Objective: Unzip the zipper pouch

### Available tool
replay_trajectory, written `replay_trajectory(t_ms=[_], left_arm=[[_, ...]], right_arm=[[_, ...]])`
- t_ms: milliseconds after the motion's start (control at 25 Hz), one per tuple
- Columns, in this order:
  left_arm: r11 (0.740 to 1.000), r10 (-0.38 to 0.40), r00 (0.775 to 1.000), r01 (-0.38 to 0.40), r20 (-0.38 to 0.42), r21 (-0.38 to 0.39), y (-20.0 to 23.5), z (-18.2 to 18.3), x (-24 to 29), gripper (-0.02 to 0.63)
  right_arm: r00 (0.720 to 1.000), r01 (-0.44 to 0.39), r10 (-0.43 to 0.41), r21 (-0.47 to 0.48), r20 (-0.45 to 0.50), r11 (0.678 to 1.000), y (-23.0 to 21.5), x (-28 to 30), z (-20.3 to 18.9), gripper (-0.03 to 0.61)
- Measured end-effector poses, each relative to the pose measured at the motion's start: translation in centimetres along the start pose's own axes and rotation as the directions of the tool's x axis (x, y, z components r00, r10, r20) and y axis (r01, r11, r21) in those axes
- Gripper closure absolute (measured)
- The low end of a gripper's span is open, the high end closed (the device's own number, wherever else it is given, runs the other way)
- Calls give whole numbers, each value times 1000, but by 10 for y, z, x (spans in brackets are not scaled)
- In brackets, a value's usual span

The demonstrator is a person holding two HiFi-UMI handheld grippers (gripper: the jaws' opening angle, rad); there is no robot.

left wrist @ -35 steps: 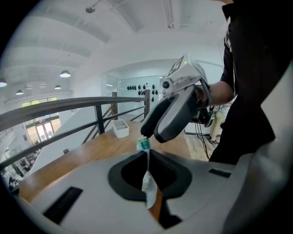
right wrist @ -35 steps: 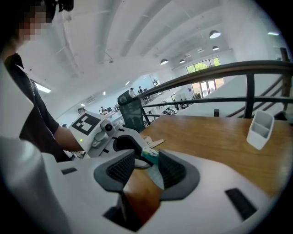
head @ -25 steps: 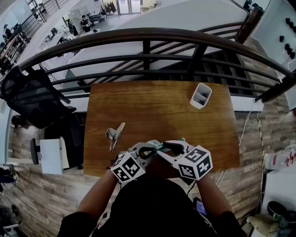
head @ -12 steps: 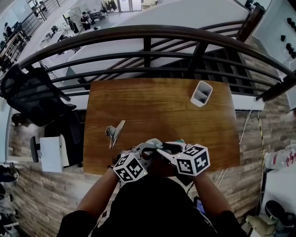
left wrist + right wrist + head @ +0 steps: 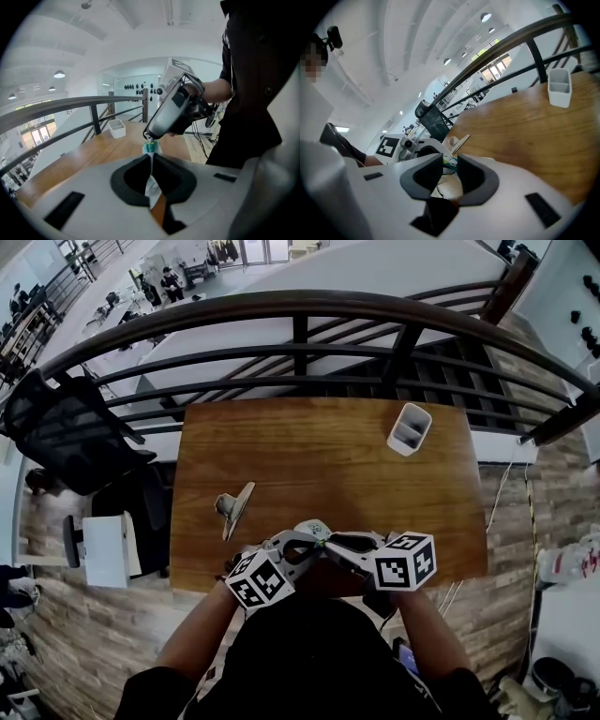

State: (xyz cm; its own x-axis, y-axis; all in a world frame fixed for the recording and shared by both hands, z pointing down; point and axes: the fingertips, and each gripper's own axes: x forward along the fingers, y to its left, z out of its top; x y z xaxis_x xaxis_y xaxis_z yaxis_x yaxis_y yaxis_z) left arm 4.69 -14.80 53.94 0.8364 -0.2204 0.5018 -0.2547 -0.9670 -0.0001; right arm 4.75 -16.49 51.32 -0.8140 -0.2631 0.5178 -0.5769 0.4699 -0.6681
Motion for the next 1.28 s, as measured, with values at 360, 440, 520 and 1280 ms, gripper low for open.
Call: replay_trajectory(t_ms=[360, 440, 520, 1280], left_arm=[[1000, -10, 1000, 10, 9, -20, -3, -2, -1, 597], [1000, -14, 1000, 14, 2, -8, -5, -3, 0, 597], [1000, -13, 1000, 13, 2, -7, -5, -3, 0, 597], [1000, 17, 1000, -17, 19, -4, 3, -3, -6, 597]], right_arm=[[999, -31, 32, -3, 20, 1000, -3, -3, -9, 560], [999, -33, 34, -11, 12, 999, -4, -2, -11, 544], [999, -37, 37, -11, 5, 999, -4, -3, -12, 536], [999, -44, 43, 42, 24, 998, -3, 1, -3, 579]])
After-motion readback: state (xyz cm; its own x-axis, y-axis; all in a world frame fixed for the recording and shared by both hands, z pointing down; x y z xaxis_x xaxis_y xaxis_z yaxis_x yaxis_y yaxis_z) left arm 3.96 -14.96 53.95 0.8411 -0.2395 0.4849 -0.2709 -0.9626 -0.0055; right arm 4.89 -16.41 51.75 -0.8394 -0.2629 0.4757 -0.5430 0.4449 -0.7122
